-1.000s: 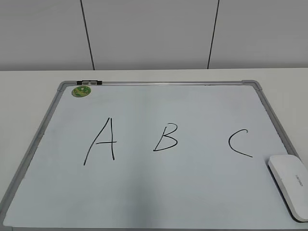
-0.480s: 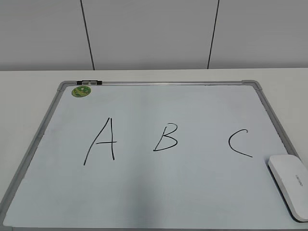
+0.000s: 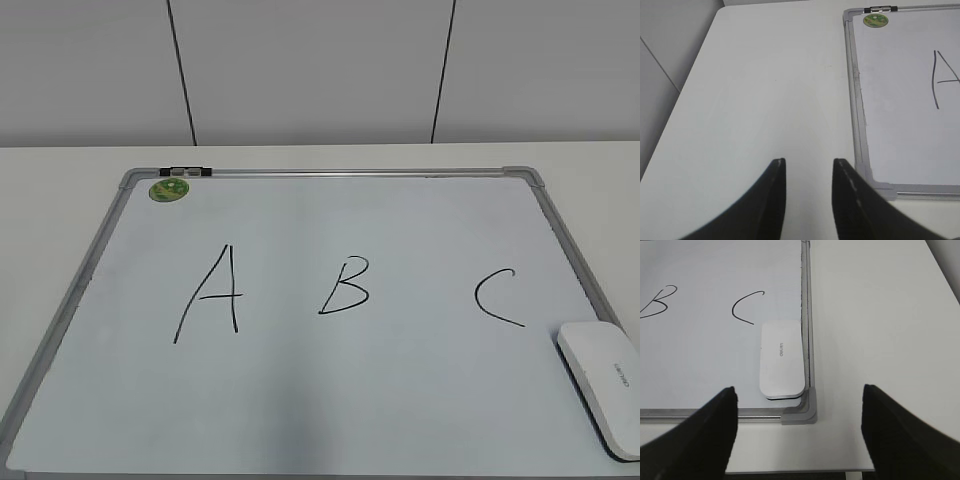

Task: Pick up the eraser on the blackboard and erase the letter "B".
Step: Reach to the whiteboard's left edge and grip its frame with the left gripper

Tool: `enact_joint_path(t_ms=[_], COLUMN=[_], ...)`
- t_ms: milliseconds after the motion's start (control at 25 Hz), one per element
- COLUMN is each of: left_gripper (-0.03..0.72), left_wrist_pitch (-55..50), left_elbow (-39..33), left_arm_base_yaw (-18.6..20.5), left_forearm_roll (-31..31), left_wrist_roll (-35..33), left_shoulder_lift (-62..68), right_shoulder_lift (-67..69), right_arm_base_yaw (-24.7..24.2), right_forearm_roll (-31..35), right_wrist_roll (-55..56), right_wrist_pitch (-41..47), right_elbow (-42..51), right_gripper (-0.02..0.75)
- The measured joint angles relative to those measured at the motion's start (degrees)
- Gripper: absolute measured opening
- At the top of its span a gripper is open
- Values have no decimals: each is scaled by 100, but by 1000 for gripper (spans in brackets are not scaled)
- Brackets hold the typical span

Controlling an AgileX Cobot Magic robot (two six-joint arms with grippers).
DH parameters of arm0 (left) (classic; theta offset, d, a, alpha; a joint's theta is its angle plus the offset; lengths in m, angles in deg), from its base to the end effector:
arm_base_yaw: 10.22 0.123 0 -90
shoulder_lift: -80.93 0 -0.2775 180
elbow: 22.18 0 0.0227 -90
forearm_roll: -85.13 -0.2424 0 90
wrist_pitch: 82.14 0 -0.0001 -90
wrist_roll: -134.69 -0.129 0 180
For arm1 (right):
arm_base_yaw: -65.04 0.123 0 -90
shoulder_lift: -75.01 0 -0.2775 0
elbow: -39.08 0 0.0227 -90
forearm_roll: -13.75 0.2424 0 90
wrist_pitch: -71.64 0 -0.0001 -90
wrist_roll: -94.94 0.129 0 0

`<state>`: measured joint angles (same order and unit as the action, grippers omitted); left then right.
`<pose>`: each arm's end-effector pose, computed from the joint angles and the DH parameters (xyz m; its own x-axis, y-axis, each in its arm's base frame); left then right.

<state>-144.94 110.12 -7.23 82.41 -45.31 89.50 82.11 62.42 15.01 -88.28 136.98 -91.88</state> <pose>0.0269 0.0069 0.2552 -0.4866 -0.0037 -0.8736 -0.0784 0.9961 0.0395 0.0233 0.0015 0.2438 -0.5223 -0.0231 -0.8524 0.0041 0.9996 -0.0297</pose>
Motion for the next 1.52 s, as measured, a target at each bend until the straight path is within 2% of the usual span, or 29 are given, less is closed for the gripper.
enact_joint_path(t_ms=[160, 240, 400, 520, 800, 1120, 1520], left_gripper=[253, 322, 513, 576, 596, 596, 596], left_wrist_pitch=[0, 0, 0, 124, 982, 1878, 1971], left_elbow=[0, 0, 0, 86, 284, 523, 1708], left_arm_base_yaw=[0, 0, 0, 0, 0, 0, 0], left_forearm_roll=[0, 0, 0, 0, 0, 273, 666], left_wrist_roll=[0, 0, 0, 0, 0, 0, -35], left_shoulder_lift=[0, 0, 0, 0, 525, 2456, 4989], right_shoulder_lift=[0, 0, 0, 0, 0, 0, 0], right_arm_base_yaw=[0, 0, 0, 0, 0, 0, 0], right_forearm_roll=[0, 0, 0, 0, 0, 0, 0], right_wrist_roll=[0, 0, 0, 0, 0, 0, 0], right_wrist_pitch=[0, 0, -11, -11, -11, -11, -11], right_elbow=[0, 0, 0, 0, 0, 0, 0], right_gripper=[573, 573, 573, 573, 573, 573, 573])
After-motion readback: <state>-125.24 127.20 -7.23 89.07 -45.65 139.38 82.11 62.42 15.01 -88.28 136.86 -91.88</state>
